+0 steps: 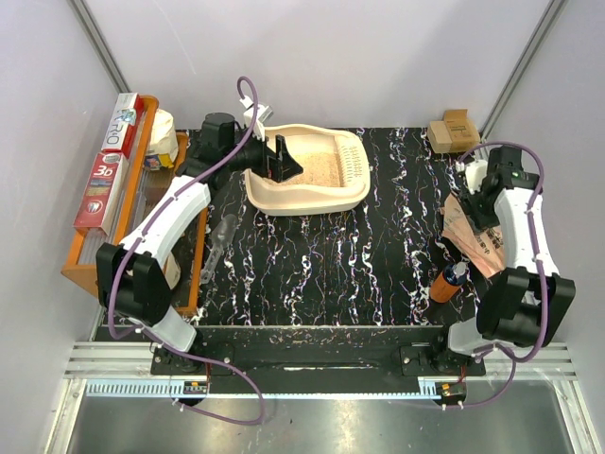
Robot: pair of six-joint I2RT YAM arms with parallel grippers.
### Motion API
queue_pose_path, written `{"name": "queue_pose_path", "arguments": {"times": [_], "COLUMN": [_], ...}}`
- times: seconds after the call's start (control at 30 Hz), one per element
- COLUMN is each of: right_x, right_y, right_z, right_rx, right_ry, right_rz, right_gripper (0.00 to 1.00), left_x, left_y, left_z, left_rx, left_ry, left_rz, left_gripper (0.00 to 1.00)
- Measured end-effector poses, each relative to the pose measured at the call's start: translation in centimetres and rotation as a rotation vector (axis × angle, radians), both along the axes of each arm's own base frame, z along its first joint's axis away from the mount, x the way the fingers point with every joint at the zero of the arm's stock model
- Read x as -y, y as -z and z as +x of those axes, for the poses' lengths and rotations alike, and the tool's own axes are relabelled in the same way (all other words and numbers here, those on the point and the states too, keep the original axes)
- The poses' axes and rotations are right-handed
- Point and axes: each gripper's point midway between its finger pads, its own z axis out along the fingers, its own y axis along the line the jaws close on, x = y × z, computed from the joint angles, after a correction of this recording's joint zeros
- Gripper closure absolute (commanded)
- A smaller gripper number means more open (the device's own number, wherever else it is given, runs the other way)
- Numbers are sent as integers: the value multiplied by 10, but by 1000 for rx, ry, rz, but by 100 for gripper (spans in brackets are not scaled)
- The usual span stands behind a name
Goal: Fill the litter box with clean litter
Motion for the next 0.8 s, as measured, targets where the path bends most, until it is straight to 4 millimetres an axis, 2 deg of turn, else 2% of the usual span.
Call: {"name": "queue_pose_path", "arguments": {"times": [0.1,0.13,0.2,0.23,0.37,0.53,0.7,0.8], "right_x": [4,4,4,4,3,-13,-34,-53], "right_y": [11,16,25,27,21,-1,-42,-64], "right_z": [5,7,14,19,41,88,157,167], "right_rx": [-32,-51,-82,-96,-142,-100,113,188], "right_ry": [-10,-14,-21,-22,0,91,178,207], "right_rz": [-1,7,23,35,96,275,465,585], "right_gripper": [57,71,85,100,100,100,100,100], "left_x": [0,0,0,0,-1,-2,-2,-2], "left_y": [1,1,1,0,-2,-3,-3,-3], "left_z": [-3,-3,-3,-3,-5,-7,-7,-7], "left_rx": [-4,-4,-4,-3,4,11,11,11], "left_ry": [5,5,5,5,6,8,9,9], "left_rz": [-1,-1,-1,-1,-2,2,2,2], "left_gripper": [1,1,1,1,1,1,1,1]}}
